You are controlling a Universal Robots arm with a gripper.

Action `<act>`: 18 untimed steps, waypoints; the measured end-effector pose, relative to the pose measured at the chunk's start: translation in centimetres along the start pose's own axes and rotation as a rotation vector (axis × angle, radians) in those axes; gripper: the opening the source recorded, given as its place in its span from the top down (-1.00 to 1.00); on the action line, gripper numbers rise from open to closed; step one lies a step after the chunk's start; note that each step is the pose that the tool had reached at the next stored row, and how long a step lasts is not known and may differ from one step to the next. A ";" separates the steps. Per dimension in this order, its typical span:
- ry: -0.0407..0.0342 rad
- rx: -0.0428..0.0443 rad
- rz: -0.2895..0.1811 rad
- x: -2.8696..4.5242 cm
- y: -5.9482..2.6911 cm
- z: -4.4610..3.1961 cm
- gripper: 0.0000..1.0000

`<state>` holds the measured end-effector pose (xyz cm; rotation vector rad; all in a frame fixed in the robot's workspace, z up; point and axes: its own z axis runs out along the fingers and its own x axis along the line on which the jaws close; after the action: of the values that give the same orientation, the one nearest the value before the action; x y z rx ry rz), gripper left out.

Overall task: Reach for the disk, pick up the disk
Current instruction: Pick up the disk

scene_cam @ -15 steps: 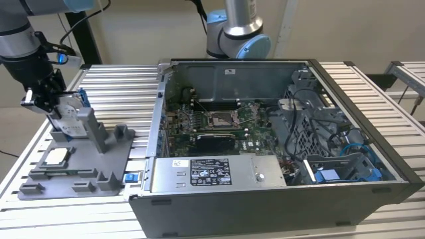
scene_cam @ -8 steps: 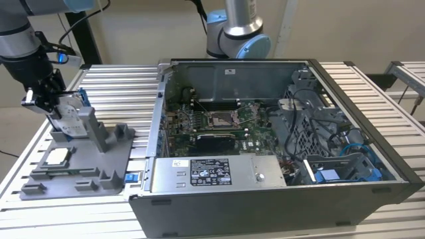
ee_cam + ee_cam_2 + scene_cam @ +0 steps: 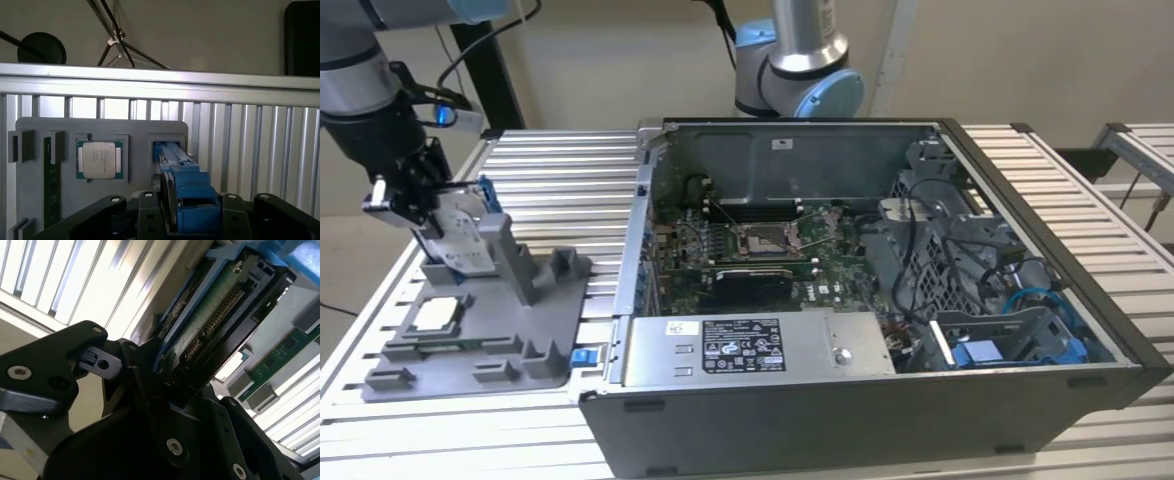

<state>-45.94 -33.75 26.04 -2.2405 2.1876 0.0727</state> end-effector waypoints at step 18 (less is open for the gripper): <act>0.0001 -0.0005 0.000 -0.11 0.08 -2.82 1.00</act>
<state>-45.94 -33.75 28.86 -2.2408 2.1880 0.0730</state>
